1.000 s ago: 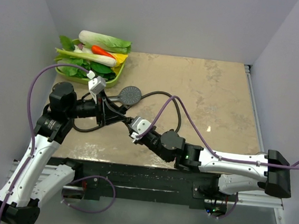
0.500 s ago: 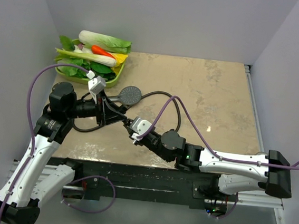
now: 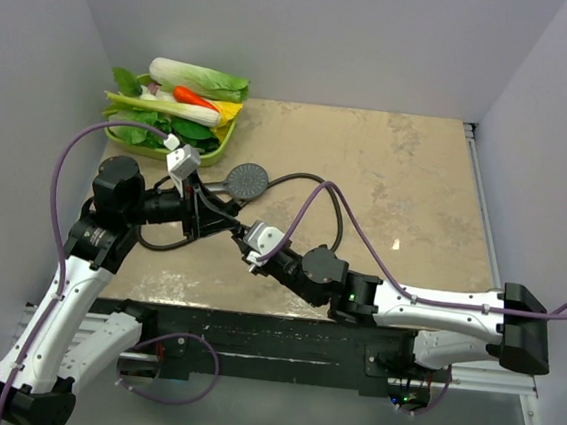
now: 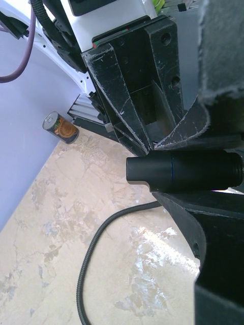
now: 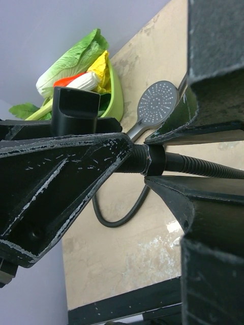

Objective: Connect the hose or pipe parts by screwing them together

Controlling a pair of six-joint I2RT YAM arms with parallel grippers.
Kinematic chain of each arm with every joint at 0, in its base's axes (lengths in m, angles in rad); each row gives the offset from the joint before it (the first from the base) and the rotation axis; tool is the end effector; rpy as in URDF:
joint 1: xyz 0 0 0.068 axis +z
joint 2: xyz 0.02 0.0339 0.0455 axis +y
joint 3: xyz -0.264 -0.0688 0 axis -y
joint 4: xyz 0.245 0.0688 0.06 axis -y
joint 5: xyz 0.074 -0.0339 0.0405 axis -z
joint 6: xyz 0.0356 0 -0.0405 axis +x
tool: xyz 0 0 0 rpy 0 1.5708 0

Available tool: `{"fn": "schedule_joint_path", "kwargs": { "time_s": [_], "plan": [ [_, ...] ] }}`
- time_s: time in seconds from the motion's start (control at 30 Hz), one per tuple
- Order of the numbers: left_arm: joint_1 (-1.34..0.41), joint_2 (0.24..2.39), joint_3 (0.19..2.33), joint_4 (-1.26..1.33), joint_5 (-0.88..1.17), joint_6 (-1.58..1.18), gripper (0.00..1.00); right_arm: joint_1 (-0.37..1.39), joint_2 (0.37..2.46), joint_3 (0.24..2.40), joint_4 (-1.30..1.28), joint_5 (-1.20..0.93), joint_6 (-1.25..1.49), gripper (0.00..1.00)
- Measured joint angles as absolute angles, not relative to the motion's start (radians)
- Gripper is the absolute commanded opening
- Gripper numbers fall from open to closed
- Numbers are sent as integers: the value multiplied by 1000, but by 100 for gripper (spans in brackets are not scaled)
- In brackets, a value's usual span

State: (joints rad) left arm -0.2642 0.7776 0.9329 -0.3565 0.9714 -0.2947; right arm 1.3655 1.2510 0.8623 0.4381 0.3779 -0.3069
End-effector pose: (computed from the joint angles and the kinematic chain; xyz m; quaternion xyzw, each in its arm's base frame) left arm 0.1437 -0.0693 0.3771 0.2848 0.6894 -0.5018 0.4379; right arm 0.0727 0.2846 0.3321 -0.4113 0.5549 0.2475 0.6795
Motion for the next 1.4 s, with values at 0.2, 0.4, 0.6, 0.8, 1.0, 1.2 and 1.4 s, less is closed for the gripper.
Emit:
{"fn": "schedule_joint_path", "kwargs": {
  "time_s": [0.2,0.4,0.6,0.8,1.0,1.2,1.4],
  "plan": [
    [-264,778,933,-360,968,-294,0,1365,1263,864,458,378,-307,0],
    [-264,777,933,-360,968,-294,0,1365,1263,864,459,380,-308,0],
    [-264,778,933,-348,979,-294,0,1361,1263,864,464,376,-307,0],
    [-257,773,916,-286,1043,-277,0,1326,1242,862,461,303,-270,0],
    [-256,770,916,-241,1105,-262,0,1281,1196,846,454,180,-202,0],
    [-255,768,916,-243,1137,-238,0,1254,1188,842,448,104,-165,0],
    [-255,772,916,-244,1168,-215,0,1209,1173,834,442,0,-118,0]
  ]
}}
